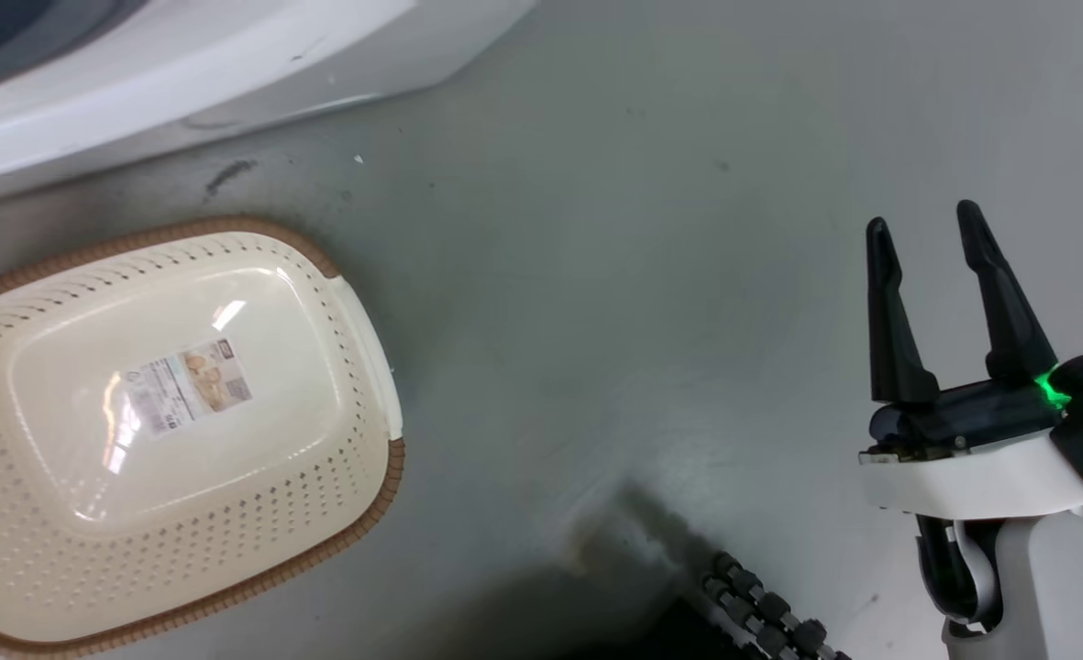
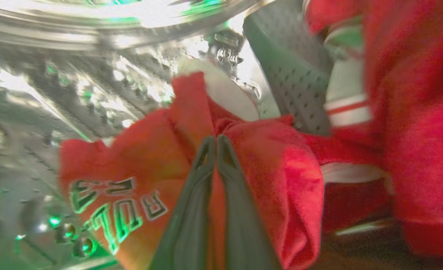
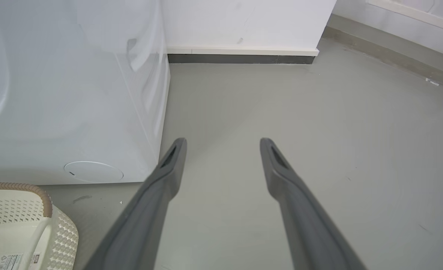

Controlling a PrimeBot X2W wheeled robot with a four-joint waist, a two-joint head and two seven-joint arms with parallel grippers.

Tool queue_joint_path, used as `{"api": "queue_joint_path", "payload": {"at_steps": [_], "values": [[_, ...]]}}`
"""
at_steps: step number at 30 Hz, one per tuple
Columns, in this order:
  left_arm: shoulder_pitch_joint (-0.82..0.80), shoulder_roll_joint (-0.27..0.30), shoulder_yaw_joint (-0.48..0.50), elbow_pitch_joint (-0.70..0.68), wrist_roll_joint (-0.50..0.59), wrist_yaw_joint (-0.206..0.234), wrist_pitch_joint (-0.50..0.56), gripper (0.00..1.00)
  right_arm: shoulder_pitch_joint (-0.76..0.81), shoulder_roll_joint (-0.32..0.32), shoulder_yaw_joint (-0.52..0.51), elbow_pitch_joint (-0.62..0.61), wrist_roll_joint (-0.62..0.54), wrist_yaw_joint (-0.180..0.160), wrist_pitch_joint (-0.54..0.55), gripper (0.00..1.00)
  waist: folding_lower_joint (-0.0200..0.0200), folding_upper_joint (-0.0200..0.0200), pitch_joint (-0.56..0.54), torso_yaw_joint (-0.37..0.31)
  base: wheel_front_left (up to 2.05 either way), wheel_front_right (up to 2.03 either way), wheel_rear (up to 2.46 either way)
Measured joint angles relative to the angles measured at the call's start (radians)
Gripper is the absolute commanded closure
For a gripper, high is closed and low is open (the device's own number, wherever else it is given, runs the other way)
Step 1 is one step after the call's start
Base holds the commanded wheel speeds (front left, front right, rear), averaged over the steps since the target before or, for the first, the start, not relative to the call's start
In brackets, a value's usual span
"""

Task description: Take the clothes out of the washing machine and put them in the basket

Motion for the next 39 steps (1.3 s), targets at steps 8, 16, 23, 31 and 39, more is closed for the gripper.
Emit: {"api": "queue_joint_path", "payload": {"at_steps": [8, 16, 23, 31, 39], "values": [[0.132, -0.076, 0.015, 0.063, -0.046, 0.011, -0.268, 1.00, 0.005, 0.000, -0.057, 0.016, -0.054, 0.000, 0.000, 0.00, 0.0000, 0.0000, -0.114, 0.042, 0.00, 0.00, 0.00], [0.307, -0.166, 0.030, 0.133, -0.098, 0.018, -0.516, 1.00, 0.041, 0.000, -0.088, 0.049, -0.121, 0.000, 0.000, 0.00, -0.0001, 0.0000, -0.272, 0.097, 0.00, 0.00, 0.00], [0.495, -0.193, 0.051, 0.066, -0.122, 0.019, -0.584, 1.00, 0.093, 0.000, -0.090, 0.078, -0.148, 0.000, 0.000, 0.00, -0.0001, 0.0000, -0.434, 0.136, 0.00, 0.00, 0.00], [0.833, -0.228, 0.157, -0.275, -0.123, 0.084, -0.587, 1.00, 0.152, 0.000, -0.111, 0.105, -0.163, 0.000, 0.000, 0.00, -0.0002, 0.0000, -0.602, 0.181, 0.00, 0.00, 0.00], [1.086, -0.263, 0.226, -0.582, -0.057, 0.152, -0.587, 1.00, 0.190, 0.000, -0.118, 0.118, -0.171, 0.000, 0.000, 0.00, -0.0002, 0.0000, -0.715, 0.231, 0.00, 0.00, 0.00]]}}
